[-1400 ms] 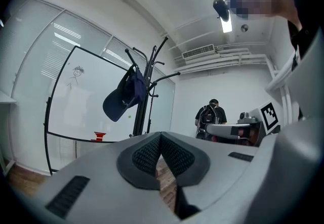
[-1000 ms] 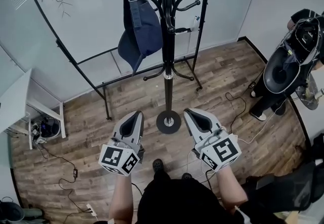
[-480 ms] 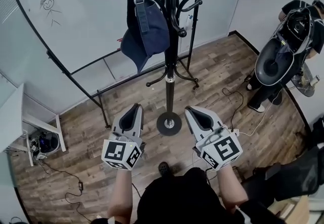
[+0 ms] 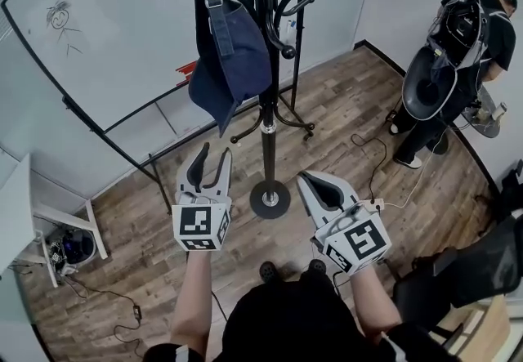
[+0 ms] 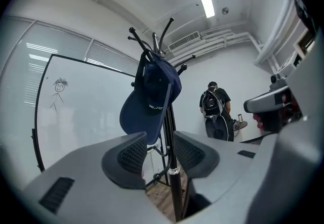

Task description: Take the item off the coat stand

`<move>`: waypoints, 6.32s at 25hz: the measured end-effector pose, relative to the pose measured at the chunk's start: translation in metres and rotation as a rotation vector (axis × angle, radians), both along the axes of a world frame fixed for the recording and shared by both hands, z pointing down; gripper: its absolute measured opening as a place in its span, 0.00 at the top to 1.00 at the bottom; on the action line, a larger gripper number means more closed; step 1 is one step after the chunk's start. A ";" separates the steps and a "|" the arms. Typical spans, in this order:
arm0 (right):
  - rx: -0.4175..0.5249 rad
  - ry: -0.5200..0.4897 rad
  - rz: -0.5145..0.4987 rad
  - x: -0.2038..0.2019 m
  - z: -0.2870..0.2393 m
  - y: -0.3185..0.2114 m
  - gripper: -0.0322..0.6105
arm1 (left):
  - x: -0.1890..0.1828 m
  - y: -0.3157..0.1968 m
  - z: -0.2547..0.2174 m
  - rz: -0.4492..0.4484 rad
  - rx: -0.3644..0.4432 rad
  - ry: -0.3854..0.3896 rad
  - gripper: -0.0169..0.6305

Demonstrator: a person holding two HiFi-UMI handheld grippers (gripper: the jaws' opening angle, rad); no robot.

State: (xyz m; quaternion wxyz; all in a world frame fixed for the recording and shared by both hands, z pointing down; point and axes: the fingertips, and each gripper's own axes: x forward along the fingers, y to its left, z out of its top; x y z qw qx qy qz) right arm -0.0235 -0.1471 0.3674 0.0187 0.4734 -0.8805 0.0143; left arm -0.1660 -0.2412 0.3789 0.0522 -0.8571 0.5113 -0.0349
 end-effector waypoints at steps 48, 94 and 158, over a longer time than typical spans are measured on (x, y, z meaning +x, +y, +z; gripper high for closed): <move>-0.018 -0.017 0.030 0.016 0.004 -0.017 0.90 | 0.037 -0.029 -0.015 -0.004 0.164 -0.232 0.93; -0.015 -0.043 -0.056 -0.013 0.004 -0.025 0.90 | -0.033 -0.011 -0.062 -0.230 0.315 -0.259 0.93; -0.044 -0.056 -0.264 0.072 0.002 0.000 0.90 | 0.071 0.099 -0.001 -0.347 0.024 -0.045 0.93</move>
